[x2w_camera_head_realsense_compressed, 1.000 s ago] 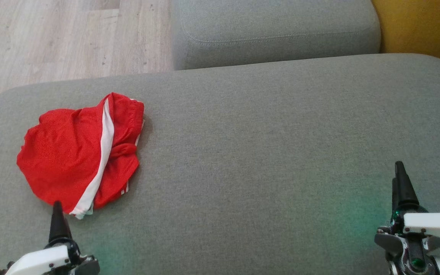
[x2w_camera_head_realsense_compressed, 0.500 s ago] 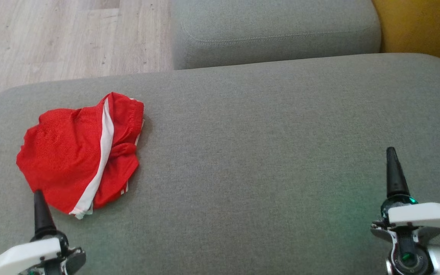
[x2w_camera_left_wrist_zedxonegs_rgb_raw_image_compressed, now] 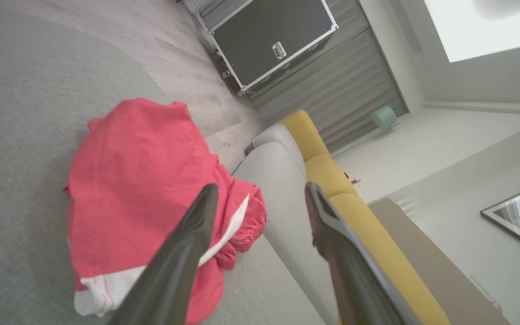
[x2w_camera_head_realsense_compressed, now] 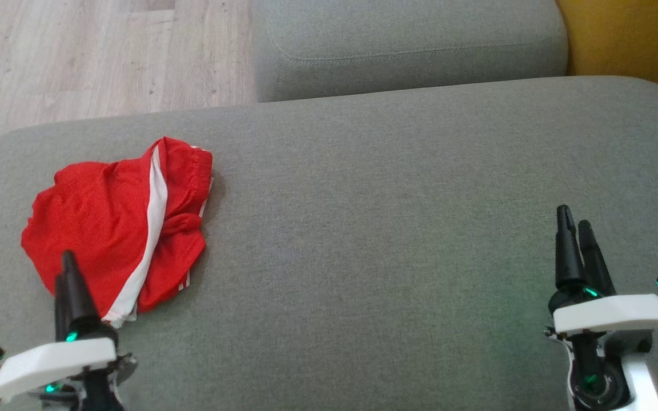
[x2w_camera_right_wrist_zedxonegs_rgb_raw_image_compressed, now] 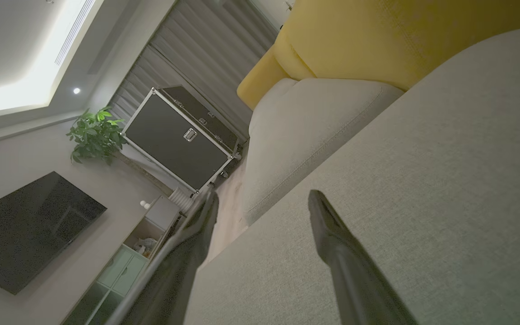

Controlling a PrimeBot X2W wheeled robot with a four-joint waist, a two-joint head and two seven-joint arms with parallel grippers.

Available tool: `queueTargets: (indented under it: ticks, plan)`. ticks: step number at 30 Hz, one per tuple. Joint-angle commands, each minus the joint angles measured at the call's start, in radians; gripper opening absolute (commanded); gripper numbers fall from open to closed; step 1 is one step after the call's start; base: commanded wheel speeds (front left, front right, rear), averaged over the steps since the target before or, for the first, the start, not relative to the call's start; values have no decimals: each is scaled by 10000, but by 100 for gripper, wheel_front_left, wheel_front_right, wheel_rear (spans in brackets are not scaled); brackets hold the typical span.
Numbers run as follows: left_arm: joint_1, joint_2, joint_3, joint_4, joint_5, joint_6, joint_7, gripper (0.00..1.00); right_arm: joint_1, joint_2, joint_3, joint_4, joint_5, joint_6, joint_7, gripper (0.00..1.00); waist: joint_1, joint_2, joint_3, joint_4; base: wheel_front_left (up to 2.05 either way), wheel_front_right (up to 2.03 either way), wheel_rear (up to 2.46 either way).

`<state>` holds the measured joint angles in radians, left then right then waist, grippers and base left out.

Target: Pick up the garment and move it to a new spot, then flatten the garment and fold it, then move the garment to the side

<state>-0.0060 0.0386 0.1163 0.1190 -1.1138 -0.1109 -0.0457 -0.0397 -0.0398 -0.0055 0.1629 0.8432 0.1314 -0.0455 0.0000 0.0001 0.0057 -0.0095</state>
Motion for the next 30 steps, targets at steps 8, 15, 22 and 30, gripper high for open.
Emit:
queueTargets:
  ticks: [8,15,22,30]
  plan:
    - [-334,88,-598,-796,2152,52,-328,100,-569,-70,461,-440,-1745,-4,-347,100,0,-1,1,-35,0,0,0]
    - [-315,95,-1202,-1087,4180,144,-564,100,-574,-74,552,-492,-3035,-4,-581,100,0,-1,41,-101,0,0,0]
    - [-315,332,-1682,-1110,5459,319,-773,100,-606,-78,732,-586,-4037,-5,-787,100,0,-1,55,-144,0,0,0]
    - [-339,718,-2356,-951,6637,685,-1010,100,-619,-83,929,-702,-5188,-5,-1023,100,0,-1,76,-180,0,0,0]
